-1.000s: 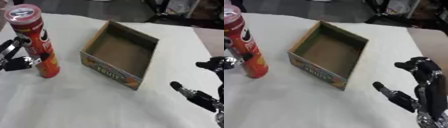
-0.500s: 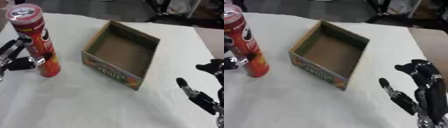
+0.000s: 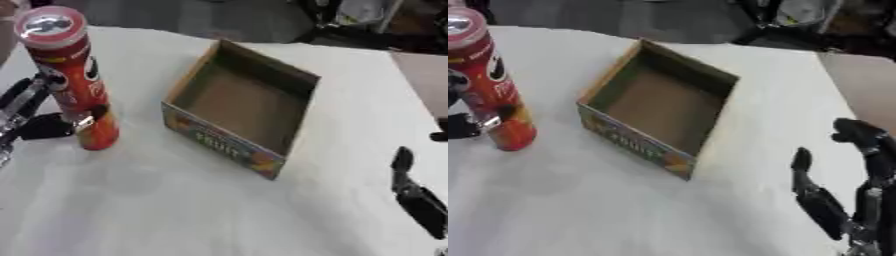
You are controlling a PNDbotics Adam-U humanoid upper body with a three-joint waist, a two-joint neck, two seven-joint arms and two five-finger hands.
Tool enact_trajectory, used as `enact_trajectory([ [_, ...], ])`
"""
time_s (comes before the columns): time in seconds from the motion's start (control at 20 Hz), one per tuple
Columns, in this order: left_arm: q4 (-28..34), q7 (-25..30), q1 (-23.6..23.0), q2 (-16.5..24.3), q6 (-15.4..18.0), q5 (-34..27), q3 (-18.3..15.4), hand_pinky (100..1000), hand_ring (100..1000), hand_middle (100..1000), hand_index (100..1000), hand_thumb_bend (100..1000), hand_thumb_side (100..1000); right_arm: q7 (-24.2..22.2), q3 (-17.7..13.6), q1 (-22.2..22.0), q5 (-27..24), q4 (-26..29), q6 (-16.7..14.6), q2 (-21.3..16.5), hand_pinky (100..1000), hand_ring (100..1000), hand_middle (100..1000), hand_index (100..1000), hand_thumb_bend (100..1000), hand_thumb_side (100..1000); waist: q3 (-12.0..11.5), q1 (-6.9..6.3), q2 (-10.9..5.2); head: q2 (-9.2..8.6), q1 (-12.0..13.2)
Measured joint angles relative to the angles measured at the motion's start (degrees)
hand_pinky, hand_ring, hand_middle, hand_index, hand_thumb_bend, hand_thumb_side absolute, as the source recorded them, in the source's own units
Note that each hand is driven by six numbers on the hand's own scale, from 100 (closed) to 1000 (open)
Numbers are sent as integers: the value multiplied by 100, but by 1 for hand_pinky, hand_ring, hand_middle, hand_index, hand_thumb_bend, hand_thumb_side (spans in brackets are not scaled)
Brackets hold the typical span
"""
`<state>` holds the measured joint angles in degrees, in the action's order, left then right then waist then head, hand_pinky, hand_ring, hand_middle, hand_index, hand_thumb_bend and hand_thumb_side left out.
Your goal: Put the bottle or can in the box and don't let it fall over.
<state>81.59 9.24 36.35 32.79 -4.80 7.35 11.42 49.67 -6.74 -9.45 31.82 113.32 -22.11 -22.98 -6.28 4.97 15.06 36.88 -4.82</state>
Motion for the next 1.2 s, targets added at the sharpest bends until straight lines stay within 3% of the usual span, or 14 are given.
enact_trajectory([
  [0.2, 197, -105, -57, 75, -61, -49, -49, 1000, 1000, 820, 607, 100, 338, -309, -744, -274, -792, 0, -309, 187, 757, 586, 723, 817, 100, 399, 48, -68, -8, 35, 43],
  [0.45, 511, -235, 8, 104, -194, -198, -88, 1000, 1000, 816, 609, 100, 337, -410, -1259, -454, -1299, 0, -410, 377, 766, 590, 735, 825, 100, 418, 94, -151, -39, 37, 76],
  [0.75, 841, -337, 474, -12, -450, -508, -99, 1000, 1000, 812, 607, 100, 360, -434, -1542, -645, -1490, 0, -434, 473, 768, 591, 738, 827, 100, 424, 167, -245, -98, 85, 109],
  [1.2, 1010, -370, 1305, -604, -877, -1067, 89, 1000, 1000, 815, 618, 100, 423, -446, -1652, -718, -1604, 0, -446, 503, 768, 590, 737, 827, 100, 433, 350, -331, -164, 265, -38],
])
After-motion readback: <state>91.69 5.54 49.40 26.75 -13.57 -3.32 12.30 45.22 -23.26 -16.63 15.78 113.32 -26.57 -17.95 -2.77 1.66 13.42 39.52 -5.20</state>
